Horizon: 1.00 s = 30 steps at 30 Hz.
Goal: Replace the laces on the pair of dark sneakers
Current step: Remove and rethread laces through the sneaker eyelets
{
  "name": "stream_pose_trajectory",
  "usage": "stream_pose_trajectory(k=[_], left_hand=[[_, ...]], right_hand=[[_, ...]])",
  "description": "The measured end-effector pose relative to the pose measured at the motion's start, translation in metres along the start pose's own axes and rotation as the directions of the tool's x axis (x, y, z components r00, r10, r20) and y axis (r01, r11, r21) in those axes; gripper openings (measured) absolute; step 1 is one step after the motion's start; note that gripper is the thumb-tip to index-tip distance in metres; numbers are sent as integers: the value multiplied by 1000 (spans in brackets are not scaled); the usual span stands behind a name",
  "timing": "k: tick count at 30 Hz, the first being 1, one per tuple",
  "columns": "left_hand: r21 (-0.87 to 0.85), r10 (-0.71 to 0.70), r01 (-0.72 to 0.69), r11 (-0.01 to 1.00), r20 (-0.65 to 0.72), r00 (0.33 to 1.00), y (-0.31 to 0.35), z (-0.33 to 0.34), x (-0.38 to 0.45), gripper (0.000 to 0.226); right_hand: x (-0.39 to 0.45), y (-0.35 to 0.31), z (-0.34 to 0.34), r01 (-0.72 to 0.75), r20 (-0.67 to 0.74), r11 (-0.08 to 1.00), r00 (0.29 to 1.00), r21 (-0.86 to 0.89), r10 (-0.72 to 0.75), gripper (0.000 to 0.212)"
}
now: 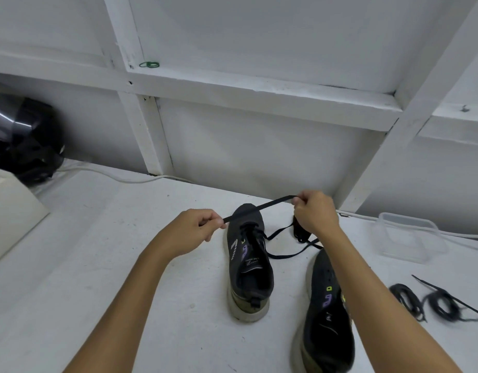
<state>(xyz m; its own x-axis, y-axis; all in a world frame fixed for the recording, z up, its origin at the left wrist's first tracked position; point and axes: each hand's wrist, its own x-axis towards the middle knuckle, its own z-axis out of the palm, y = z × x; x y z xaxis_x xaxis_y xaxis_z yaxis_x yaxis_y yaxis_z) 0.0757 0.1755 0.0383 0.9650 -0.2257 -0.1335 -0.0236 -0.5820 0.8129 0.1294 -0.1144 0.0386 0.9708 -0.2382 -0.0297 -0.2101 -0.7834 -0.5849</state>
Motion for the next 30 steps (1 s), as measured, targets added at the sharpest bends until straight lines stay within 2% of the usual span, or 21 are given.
stream_pose_trajectory(k=[4,7,10,11,13,15,18,23,30], left_hand=[[7,-90,90,996,149,985,-9,7,-2,23],[-66,-159,172,983,165,973,-15,16,-2,20],[-166,-184,196,967,82,979,-17,28,-1,11],[-204,-186,189,960,34,982,-17,33,-2,9],[-264,-212,184,947,-83,974,-17,43,-2,8],[-357,-249,183,916,-147,957,-17,54,-1,8],[-478,-286,180,860,-158,945,-18,68,0,8],[-594,-296,136,793,-181,938,-21,81,-2,9],[-575,-284,111,811,-221,933,-19,90,-3,8]], right_hand=[[4,4,0,-58,-39,998,997,25,59,18],[-1,3,4,-64,-41,998,997,16,64,18],[-19,-1,10,40,36,999,999,35,-41,54],[-28,-4,13,85,61,993,994,85,-90,54],[-44,-11,17,185,145,968,967,168,-209,32],[-56,-17,21,271,297,953,906,137,-300,11],[-67,-21,25,376,445,927,829,6,-339,16],[-74,-22,39,428,384,899,848,-92,-365,19],[-74,-18,54,428,315,902,866,-64,-389,18]])
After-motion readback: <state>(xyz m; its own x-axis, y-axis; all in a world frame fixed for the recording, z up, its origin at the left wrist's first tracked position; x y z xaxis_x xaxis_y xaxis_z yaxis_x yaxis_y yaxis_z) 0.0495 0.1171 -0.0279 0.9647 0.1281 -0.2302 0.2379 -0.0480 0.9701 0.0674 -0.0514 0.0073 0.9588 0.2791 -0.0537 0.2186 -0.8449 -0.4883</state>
